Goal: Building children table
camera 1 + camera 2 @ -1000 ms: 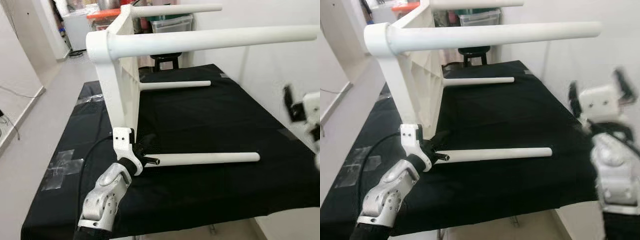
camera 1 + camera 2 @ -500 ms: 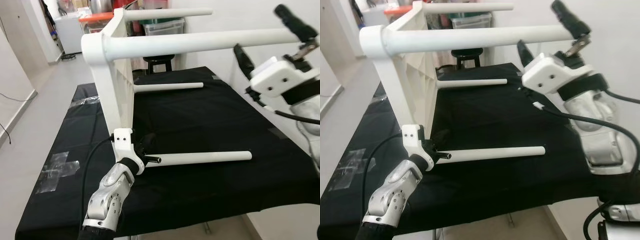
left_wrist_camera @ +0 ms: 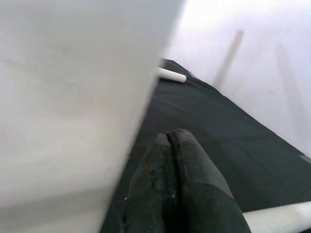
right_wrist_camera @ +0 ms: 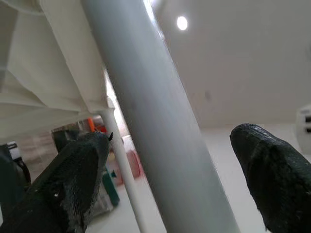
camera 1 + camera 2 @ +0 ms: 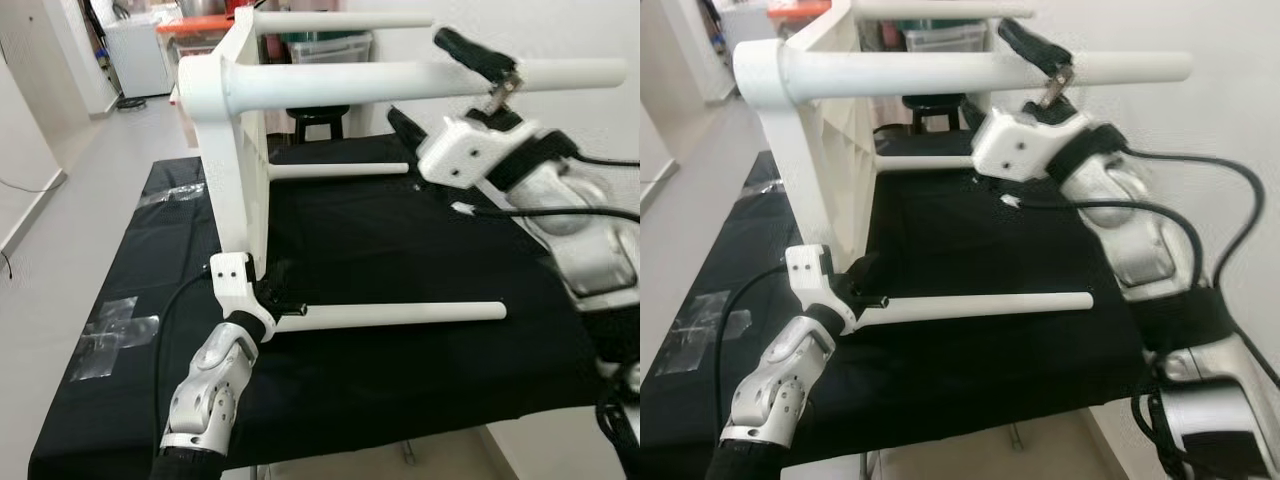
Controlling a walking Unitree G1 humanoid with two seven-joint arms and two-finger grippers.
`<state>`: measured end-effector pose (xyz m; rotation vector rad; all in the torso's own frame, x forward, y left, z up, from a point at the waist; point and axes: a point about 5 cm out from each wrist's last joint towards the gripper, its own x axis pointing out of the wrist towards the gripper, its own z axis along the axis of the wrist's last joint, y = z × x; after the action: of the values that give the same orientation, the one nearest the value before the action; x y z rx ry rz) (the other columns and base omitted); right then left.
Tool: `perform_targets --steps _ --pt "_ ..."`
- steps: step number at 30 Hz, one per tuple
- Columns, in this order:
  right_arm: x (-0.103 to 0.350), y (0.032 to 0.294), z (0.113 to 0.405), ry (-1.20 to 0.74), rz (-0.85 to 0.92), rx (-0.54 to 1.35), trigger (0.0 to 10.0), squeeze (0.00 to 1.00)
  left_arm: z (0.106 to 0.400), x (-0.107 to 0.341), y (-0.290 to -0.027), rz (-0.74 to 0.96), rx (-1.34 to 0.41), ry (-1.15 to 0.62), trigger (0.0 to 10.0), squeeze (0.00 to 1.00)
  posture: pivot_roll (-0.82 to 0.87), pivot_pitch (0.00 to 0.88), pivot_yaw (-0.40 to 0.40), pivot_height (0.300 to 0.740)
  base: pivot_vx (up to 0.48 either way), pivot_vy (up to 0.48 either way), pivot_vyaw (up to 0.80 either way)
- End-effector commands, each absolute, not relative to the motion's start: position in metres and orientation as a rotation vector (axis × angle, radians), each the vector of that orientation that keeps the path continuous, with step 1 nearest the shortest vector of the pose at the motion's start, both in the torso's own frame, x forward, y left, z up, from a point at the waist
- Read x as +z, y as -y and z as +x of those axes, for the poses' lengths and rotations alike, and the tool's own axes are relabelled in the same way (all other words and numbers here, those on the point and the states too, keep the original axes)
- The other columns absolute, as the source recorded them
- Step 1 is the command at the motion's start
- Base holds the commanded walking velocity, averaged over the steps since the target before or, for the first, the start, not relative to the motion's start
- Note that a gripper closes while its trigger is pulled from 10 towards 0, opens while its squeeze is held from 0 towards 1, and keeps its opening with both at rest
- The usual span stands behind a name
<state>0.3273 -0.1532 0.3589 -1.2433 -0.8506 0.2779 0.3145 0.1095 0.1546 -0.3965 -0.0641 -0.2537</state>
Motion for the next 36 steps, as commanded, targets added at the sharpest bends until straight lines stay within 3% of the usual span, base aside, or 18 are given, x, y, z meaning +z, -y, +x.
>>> perform_targets --steps 1,5,6,7,8,9,10,29,36 --pt "0.357 0.149 0.33 0.836 -1.271 0.305 10.0 0.0 0.316 0.154 -0.112 -0.399 -0.234 0.067 10.0 0.0 -0.06 0.0 -0.01 0.74 0.0 0.0 0.0" --pt "0.359 0.148 0.336 0.811 -1.319 0.308 10.0 0.0 0.317 0.155 -0.112 -0.403 -0.228 0.072 10.0 0.0 -0.07 0.0 -0.013 0.74 0.0 0.0 0.0" --pt "0.361 0.148 0.338 0.804 -1.334 0.309 7.3 0.0 0.317 0.155 -0.111 -0.404 -0.226 0.073 10.0 0.0 -0.08 0.0 -0.015 0.74 0.0 0.0 0.0" --pt "0.361 0.148 0.338 0.804 -1.334 0.309 7.3 0.0 0.317 0.155 -0.111 -0.404 -0.226 0.073 10.0 0.0 -0.08 0.0 -0.015 0.74 0.0 0.0 0.0" --pt "0.362 0.148 0.339 0.8 -1.343 0.31 2.9 0.0 0.317 0.155 -0.11 -0.404 -0.226 0.073 10.0 0.0 -0.08 0.0 -0.017 0.74 0.0 0.0 0.0" --pt "0.362 0.148 0.339 0.8 -1.343 0.31 2.9 0.0 0.317 0.155 -0.11 -0.404 -0.226 0.073 10.0 0.0 -0.08 0.0 -0.017 0.74 0.0 0.0 0.0" --pt "0.368 0.149 0.343 0.798 -1.364 0.308 0.0 0.0 0.319 0.156 -0.109 -0.408 -0.223 0.077 10.0 0.0 -0.08 0.0 -0.023 0.74 0.0 0.0 0.0" --pt "0.383 0.141 0.348 0.84 -1.412 0.33 0.0 0.0 0.334 0.154 -0.116 -0.344 -0.111 0.081 10.0 0.0 -0.1 0.0 -0.03 0.74 0.0 0.0 0.0" --pt "0.386 0.142 0.347 0.844 -1.413 0.329 0.0 0.0 0.342 0.145 -0.133 -0.317 0.041 0.068 10.0 0.0 -0.12 0.0 -0.022 0.74 0.0 0.0 0.0"
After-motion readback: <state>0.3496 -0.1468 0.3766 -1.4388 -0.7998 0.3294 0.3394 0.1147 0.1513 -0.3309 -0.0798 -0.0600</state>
